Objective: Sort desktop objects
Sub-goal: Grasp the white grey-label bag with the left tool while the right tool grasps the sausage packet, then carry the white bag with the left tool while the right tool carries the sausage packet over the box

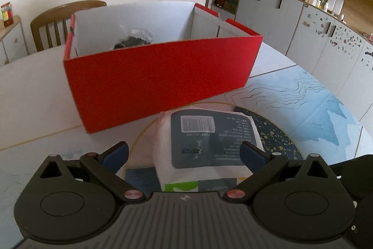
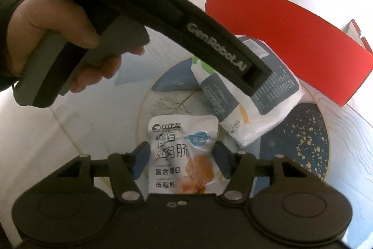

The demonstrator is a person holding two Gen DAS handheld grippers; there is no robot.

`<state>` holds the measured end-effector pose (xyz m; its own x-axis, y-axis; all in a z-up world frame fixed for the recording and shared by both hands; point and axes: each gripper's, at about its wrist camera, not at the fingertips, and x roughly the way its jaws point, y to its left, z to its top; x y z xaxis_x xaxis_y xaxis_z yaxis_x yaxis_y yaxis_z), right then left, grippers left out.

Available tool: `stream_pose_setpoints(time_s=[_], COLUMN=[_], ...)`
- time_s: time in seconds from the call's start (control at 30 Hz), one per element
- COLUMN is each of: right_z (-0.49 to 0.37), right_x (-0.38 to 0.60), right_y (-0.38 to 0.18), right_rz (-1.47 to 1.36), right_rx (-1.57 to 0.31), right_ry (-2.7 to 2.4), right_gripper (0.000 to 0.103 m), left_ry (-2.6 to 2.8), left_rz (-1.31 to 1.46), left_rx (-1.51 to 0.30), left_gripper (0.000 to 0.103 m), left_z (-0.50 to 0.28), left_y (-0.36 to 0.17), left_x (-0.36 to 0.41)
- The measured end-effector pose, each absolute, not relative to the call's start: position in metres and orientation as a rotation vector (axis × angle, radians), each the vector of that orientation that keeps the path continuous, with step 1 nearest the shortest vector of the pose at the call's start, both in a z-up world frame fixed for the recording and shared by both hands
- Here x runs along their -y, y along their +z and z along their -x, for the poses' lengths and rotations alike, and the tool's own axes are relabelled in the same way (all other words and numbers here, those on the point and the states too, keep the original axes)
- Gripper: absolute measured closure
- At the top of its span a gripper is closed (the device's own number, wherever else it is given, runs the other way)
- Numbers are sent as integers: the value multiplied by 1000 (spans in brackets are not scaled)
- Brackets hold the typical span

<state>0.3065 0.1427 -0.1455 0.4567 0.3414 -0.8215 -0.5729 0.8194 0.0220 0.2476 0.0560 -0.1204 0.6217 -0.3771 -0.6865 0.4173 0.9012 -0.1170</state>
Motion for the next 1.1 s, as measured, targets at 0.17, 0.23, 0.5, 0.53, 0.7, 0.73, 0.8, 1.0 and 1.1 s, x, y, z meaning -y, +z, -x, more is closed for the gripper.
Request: stream_pose_setpoints(time_s=[0.17, 0.23, 0.5, 0.53, 0.7, 0.73, 0.8, 1.0, 1.1], right_z=[-301, -298, -287, -286, -275, -273, -269, -258, -260], right_x=[-143, -143, -143, -143, -137, -135, -131, -117, -106], right_y=[-144, -143, -140, -139, -134, -133, -129, -114, -104], right_rz=[273, 274, 285, 287, 289, 289, 287, 272, 261], right_rx=[-937, -938, -940, -941, -949, -948, -946, -932, -924], right_ry=[569, 568, 563, 561, 543, 537, 523, 463, 426], right_gripper=[45, 45, 46, 46, 46, 46, 46, 46, 46], left_ry=[-456, -461, -475, -475, -476, -475, -471, -470, -465], left_rz=[-22, -20, -9, -5, 17, 22, 26, 19, 11], left_rx=[-825, -831, -827, -822, -794, -789, -778, -744, -726], left_gripper=[24, 36, 69, 71, 80, 81, 82, 86, 87], left_z=[-254, -254, -251, -250, -246, -245, -242, -233, -228], left_y=[-128, -130, -130, -130, -123, -121, -118, -107, -100], left_x=[-53, -52, -53, -54, -59, -60, -61, -65, -68])
